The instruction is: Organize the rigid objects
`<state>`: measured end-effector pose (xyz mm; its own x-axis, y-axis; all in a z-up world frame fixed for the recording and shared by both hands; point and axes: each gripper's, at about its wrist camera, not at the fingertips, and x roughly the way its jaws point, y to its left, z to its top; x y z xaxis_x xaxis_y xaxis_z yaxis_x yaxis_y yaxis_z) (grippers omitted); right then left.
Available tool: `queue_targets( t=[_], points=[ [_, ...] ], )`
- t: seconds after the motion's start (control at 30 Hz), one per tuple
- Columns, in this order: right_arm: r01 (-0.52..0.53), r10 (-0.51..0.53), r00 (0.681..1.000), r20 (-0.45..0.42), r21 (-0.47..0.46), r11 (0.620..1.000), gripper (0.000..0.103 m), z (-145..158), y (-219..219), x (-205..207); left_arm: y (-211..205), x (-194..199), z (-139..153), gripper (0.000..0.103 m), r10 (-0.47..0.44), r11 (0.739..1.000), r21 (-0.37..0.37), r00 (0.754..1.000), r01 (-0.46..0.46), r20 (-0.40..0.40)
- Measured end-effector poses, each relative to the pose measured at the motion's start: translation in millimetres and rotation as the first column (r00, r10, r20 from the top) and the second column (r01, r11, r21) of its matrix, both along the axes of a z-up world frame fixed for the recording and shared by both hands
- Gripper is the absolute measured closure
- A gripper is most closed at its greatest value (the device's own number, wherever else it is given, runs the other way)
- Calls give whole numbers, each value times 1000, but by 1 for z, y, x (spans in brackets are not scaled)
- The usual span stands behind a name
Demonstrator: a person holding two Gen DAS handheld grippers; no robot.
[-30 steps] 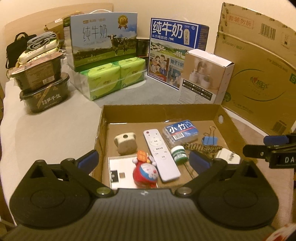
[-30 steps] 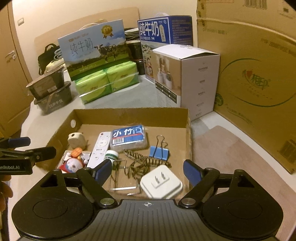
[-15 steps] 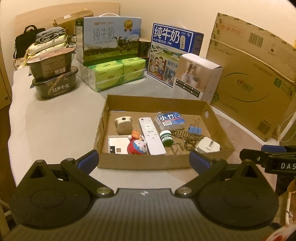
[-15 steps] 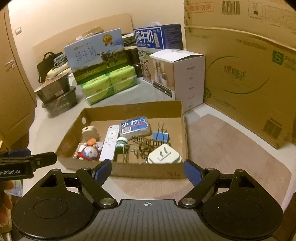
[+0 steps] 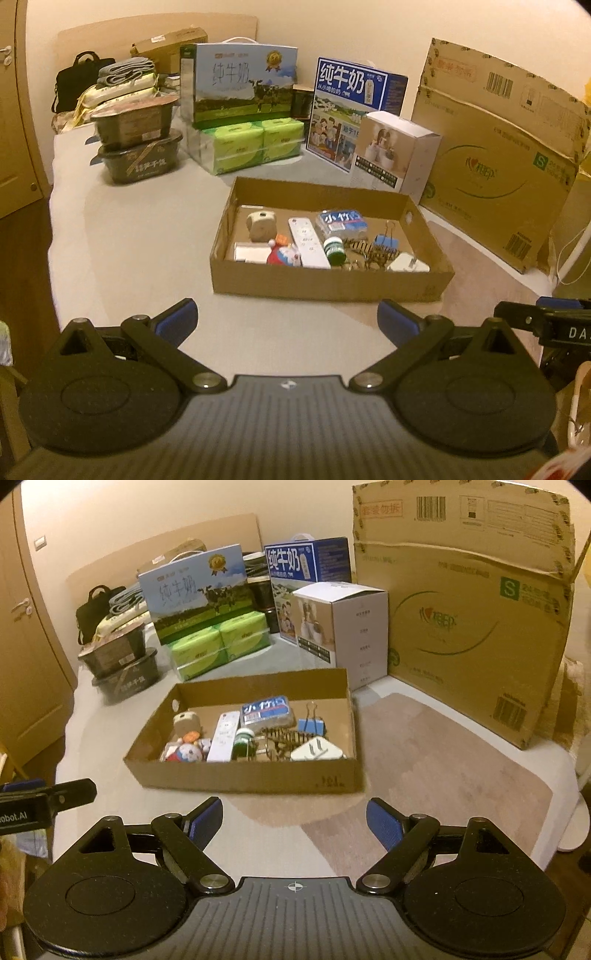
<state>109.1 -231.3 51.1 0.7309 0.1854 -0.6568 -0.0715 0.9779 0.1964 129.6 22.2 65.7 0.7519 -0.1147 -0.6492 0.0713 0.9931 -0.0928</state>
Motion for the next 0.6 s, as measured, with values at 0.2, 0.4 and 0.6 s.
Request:
queue_targets(
  t=[0.2, 0.4, 0.6],
  points=[
    [22, -22, 1000, -1, -3, 1000, 18, -3, -2, -23, 3, -26, -3, 0, 8, 1000, -10, 1000, -8, -9],
    [11, -11, 1000, -2, -16, 1000, 18, -4, 1, -44, 1, -43, -8, 0, 6, 1000, 11, 999, -6, -34],
    [-2, 2, 1000, -12, -5, 1000, 18, -6, 4, -61, -1, -57, -13, 0, 5, 1000, 21, 999, -4, -54]
  ],
)
